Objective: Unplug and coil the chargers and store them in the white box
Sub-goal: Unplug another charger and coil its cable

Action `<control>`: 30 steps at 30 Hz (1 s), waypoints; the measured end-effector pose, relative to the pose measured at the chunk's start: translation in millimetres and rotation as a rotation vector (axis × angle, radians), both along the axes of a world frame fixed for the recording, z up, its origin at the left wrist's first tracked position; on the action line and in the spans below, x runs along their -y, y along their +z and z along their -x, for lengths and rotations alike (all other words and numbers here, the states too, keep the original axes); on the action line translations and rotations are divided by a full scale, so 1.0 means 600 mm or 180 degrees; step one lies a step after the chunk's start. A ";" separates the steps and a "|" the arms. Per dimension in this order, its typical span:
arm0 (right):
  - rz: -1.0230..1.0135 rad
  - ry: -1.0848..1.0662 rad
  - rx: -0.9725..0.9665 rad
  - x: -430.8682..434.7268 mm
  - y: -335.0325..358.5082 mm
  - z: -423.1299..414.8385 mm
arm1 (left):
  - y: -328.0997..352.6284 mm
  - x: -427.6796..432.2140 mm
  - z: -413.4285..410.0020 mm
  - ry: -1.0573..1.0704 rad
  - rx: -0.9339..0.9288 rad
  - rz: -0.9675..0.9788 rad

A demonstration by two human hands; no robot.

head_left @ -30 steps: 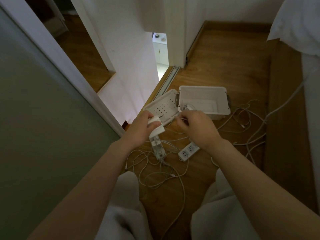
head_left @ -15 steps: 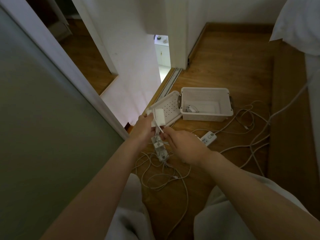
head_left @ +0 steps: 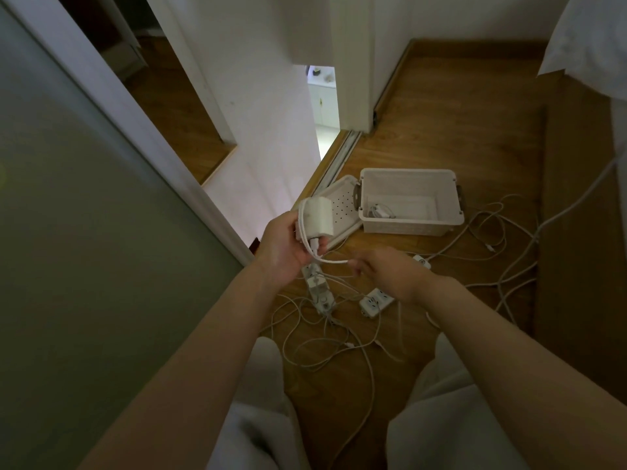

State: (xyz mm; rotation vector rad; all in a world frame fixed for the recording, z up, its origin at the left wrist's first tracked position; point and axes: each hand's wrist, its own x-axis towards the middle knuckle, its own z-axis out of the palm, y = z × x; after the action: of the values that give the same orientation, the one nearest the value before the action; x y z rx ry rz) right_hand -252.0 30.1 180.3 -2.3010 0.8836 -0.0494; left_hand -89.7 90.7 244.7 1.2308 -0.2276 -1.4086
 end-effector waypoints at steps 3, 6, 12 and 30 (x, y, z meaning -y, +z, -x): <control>0.0171 -0.0250 -0.0050 0.019 0.005 0.012 | 0.006 -0.004 0.000 -0.0560 0.0626 0.0059; 0.0405 -0.0446 0.0067 0.028 0.008 0.021 | 0.006 -0.010 0.000 -0.1178 0.1863 0.0015; 0.1011 -0.0745 0.0361 0.029 0.025 0.024 | -0.013 -0.014 0.008 -0.1515 0.3290 -0.0107; 0.0430 0.0027 0.0973 -0.064 0.033 -0.039 | -0.050 0.001 -0.011 -0.0083 0.3609 -0.0430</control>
State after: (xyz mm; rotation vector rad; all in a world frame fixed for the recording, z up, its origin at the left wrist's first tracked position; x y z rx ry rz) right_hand -228.6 68.5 200.0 -2.3373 0.7307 -0.4571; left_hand -83.0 90.0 214.9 2.0361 -0.9243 -0.6036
